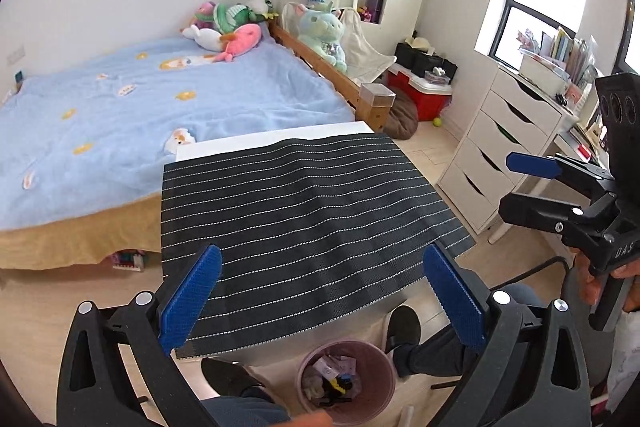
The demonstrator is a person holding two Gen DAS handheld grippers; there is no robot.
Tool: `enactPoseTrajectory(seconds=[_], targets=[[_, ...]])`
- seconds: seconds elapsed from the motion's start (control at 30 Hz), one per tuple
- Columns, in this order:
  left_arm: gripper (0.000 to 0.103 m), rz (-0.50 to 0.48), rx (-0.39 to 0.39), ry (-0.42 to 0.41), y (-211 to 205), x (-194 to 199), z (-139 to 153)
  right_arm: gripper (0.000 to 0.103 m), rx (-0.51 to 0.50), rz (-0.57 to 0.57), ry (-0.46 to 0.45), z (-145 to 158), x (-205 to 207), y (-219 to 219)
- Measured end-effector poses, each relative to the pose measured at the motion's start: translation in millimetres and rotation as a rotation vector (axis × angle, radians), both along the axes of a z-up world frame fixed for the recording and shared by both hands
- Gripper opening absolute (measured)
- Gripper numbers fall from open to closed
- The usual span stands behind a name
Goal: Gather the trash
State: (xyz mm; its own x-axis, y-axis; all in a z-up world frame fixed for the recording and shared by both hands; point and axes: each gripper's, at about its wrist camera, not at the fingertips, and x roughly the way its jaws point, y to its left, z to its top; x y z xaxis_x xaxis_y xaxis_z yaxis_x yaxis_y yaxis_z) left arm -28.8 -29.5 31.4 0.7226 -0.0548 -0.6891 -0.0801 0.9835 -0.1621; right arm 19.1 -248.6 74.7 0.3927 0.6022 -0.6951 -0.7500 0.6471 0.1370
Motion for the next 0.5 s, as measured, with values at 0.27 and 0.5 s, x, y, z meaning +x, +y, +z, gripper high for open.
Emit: enactPoseTrajectory(seconds=[0.27, 0.5], targets=[[0.097, 0.005, -0.007, -0.006, -0.4, 3.6, 1.0, 0.1, -0.008, -0.003, 0.021, -6.5, 6.3, 1.7], [0.097, 0.01, 0.011, 0.0, -4.0, 5.7, 0.2, 0.1, -0.014, -0.009, 0.032, -9.8, 10.2, 1.7]])
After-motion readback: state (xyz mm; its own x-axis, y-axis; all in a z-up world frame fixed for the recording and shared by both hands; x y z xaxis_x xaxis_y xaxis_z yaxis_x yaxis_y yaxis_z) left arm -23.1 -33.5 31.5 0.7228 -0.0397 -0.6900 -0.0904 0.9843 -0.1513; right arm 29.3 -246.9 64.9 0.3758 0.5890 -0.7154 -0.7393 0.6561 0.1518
